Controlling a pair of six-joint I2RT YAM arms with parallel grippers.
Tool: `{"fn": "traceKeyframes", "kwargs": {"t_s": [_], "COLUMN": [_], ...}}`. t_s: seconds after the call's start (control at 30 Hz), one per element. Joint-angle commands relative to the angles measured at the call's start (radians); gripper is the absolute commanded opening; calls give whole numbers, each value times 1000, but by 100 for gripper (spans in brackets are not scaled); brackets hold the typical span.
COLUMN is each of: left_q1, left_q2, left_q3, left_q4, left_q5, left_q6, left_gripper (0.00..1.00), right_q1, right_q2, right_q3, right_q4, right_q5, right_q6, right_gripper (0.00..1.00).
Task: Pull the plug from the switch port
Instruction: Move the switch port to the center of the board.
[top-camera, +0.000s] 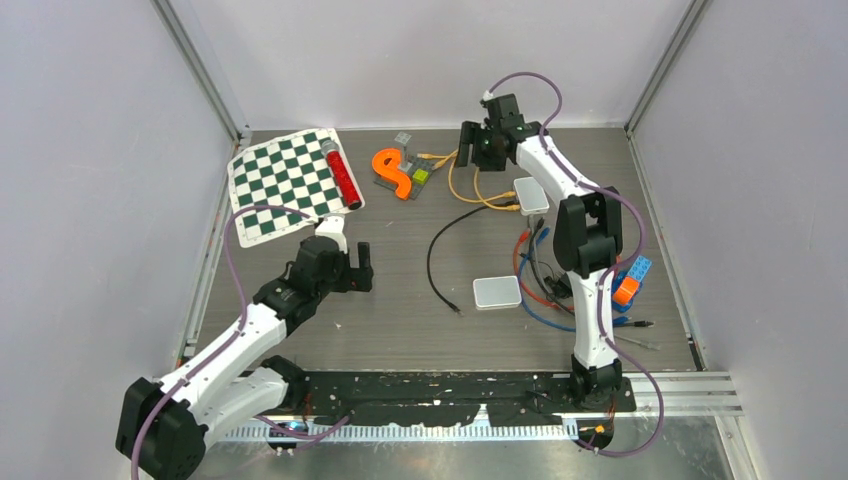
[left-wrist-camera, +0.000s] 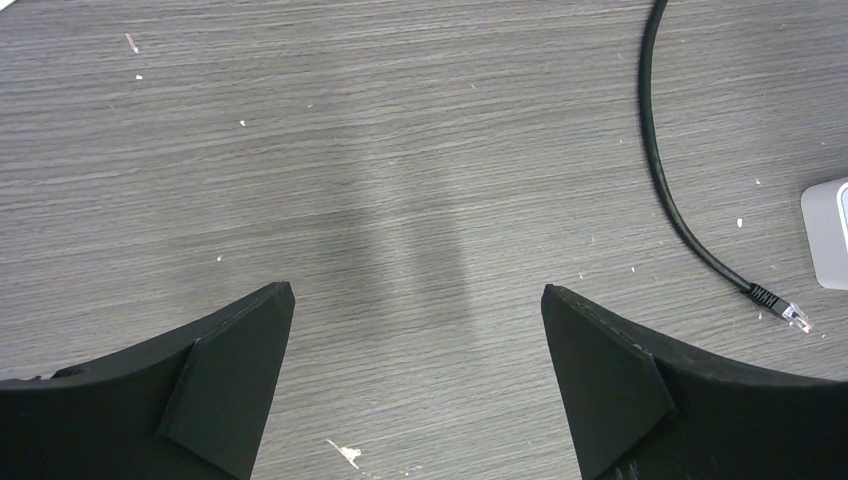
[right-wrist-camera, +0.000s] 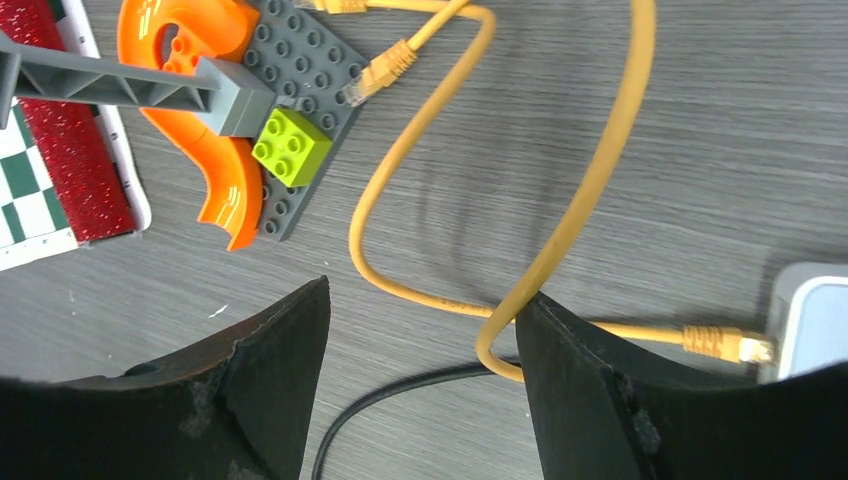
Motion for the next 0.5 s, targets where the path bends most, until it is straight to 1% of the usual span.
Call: {"fn": "traceKeyframes", "kwargs": {"t_s": [0.0, 0.07, 0.23, 0.33, 0.47], "left_q1": [5, 5, 6, 6, 6], "left_q2": [-1, 3, 13, 18, 25], "left_q3": [8, 8, 11, 13, 12], "left_q4": [48, 49, 48, 47, 47], "left_q5": [11, 13, 23, 26, 36], "left_q6": [-17, -17, -16, -17, -22], "left_gripper": [99, 100, 99, 99, 100], "right_q1": [6, 9, 19, 41, 65], "right_q2": [-22, -23, 22, 63, 131], "right_q3": [-36, -54, -39, 40, 140], "right_q4": [109, 129, 142, 95, 12], "right_q5": [-109, -126, -89, -37, 72], "right_q6": [-17, -17, -11, -45, -62], "right_gripper": [75, 75, 76, 80, 80]}}
